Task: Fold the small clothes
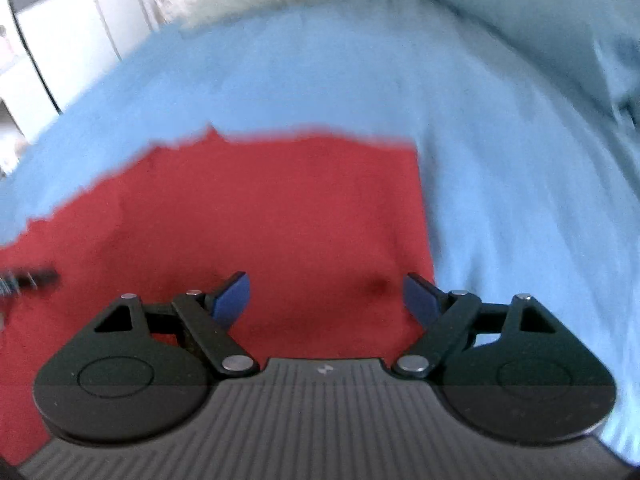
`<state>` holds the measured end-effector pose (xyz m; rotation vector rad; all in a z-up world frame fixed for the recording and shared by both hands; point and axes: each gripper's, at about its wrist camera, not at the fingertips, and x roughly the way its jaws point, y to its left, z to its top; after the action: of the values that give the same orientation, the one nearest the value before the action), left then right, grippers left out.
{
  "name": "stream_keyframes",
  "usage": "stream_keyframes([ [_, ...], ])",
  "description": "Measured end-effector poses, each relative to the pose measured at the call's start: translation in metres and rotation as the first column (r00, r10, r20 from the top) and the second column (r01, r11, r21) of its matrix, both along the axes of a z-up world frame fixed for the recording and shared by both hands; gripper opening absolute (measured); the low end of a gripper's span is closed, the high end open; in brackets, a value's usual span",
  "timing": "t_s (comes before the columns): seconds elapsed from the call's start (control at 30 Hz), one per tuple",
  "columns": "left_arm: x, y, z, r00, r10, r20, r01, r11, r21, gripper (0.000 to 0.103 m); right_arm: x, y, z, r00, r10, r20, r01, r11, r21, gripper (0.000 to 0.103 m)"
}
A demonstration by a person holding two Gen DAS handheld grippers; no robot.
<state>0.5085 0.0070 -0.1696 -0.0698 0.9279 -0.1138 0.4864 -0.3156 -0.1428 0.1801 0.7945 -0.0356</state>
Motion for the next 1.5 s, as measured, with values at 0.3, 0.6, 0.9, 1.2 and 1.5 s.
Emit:
stream_keyframes([
  [0.3, -0.005, 0.003, -0.004, 1.000, -0.003, 0.001, 0.003, 1.000, 0.001, 0.055, 0.097, -0.034, -0.039, 0.994, -0.096, -0.051, 0.099, 0.993, 0.070, 0.099],
  [0.6, -0.009, 0.012, 0.031, 0.999, 0.034, 0.025, -0.033, 0.999, -0.012, 0.055, 0.056, -0.014, 0.022, 0.999, 0.030, 0.029, -0.029, 0.999, -0.039, 0.099],
  [0.9, -0.045, 0.085, 0.112, 0.980, 0.184, 0.079, -0.182, 0.983, -0.035, 0.073, -0.003, 0.053, 0.107, 0.995, 0.100, 0.004, -0.099, 0.991, -0.087, 0.103],
  [1.2, -0.078, 0.208, 0.132, 0.910, 0.410, 0.068, -0.406, 0.912, -0.064, 0.083, -0.023, 0.143, 0.116, 0.995, 0.086, -0.043, -0.086, 0.996, -0.011, 0.103],
  [1.5, -0.083, 0.334, 0.096, 0.815, 0.577, 0.053, -0.575, 0.817, -0.047, 0.078, -0.031, 0.221, 0.079, 0.992, 0.054, -0.116, -0.059, 0.998, -0.035, 0.103],
])
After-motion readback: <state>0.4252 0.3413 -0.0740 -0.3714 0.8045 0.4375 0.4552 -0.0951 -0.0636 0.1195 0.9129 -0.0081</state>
